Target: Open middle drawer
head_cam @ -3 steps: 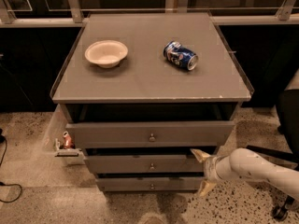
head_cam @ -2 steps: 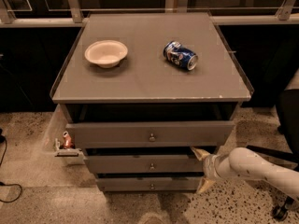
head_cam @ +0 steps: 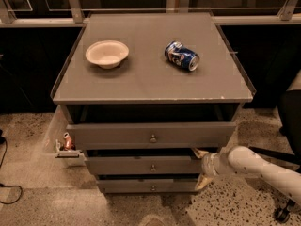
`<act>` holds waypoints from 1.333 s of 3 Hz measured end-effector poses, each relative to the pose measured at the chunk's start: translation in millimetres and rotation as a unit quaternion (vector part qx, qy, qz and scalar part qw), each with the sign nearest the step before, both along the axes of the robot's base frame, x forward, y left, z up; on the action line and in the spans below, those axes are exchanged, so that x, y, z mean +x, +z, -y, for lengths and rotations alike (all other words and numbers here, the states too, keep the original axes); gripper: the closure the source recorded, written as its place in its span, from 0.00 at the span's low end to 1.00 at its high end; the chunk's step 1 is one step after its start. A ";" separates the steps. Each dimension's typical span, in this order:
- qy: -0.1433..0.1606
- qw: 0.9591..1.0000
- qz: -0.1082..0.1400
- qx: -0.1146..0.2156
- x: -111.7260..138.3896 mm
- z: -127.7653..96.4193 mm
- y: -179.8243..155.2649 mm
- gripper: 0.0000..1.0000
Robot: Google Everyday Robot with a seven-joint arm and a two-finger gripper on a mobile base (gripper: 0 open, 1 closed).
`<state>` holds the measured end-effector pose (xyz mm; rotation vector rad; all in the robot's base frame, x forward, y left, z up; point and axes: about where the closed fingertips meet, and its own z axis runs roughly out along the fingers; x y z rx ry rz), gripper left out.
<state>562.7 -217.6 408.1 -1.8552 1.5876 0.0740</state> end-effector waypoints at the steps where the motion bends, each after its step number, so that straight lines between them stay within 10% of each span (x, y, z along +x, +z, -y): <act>1: 0.004 1.000 -0.006 0.009 9.2 -3.2 -8.8 0.00; 2: 0.004 1.000 -0.025 0.017 15.0 -4.3 -19.9 0.00; 4: 0.004 1.000 -0.025 0.018 15.6 -4.3 -20.1 0.41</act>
Offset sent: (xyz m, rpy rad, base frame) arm 0.0233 0.0008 -0.0305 0.0515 0.0909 0.0016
